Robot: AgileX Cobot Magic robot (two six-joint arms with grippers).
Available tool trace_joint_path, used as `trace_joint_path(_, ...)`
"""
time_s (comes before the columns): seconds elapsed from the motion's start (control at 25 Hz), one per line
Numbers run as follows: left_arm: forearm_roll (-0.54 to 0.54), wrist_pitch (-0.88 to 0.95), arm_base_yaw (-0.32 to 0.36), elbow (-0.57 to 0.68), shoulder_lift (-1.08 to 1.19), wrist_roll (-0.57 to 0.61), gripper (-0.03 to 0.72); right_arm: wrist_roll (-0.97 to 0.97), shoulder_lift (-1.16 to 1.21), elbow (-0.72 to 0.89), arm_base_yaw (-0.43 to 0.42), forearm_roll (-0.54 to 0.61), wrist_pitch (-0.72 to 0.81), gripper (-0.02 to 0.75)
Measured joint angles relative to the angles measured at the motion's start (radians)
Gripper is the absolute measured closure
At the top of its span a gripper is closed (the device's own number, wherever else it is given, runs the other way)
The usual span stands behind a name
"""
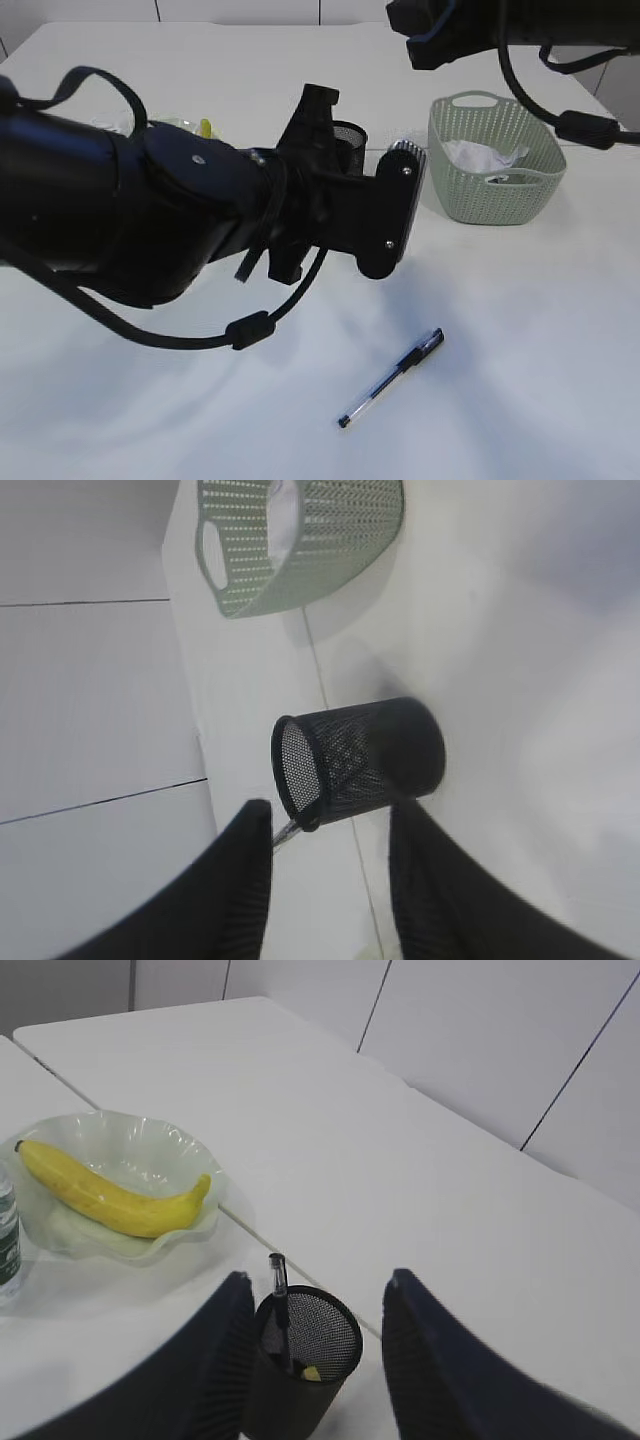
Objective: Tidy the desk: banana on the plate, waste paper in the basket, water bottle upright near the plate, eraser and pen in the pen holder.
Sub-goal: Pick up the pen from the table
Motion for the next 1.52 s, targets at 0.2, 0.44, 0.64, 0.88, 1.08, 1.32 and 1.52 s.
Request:
trace_joint_path(0.2, -0.110, 0.010, 0.000, -0.017, -0.001, 0.056, 0.413, 0.002, 0.000, 0.009, 0.000, 0.000, 0.000, 0.419)
trace_joint_path(0.44, -0.363, 0.118, 0.000, -0.018, -0.001, 0.070, 0.422, 0.002, 0.000, 0.009, 0.000, 0.000, 0.000, 0.419)
trace_joint_path(0.64, -0.480, 0.197, 0.023, -0.018, -0.001, -0.051, 0.436, 0.002, 0.000, 0.009, 0.000, 0.000, 0.000, 0.419)
trace_joint_path(0.88, -0.490, 0.265, 0.031, -0.018, -0.001, -0.240, 0.438, 0.002, 0.000, 0.010, 0.000, 0.002, 0.000, 0.419)
trace_joint_path(1.08, -0.490, 0.307, 0.031, -0.018, -0.001, -0.420, 0.438, 0.004, 0.000, 0.010, 0.000, 0.002, 0.000, 0.419)
trace_joint_path(1.32, -0.490, 0.509, 0.085, -0.018, -0.001, -0.866, 0.440, 0.013, 0.000, 0.010, 0.000, 0.002, 0.000, 0.419)
trace_joint_path(1.52, -0.475, 0.795, 0.233, -0.018, 0.008, -1.191, 0.440, 0.020, 0.000, 0.010, 0.000, 0.002, 0.000, 0.419)
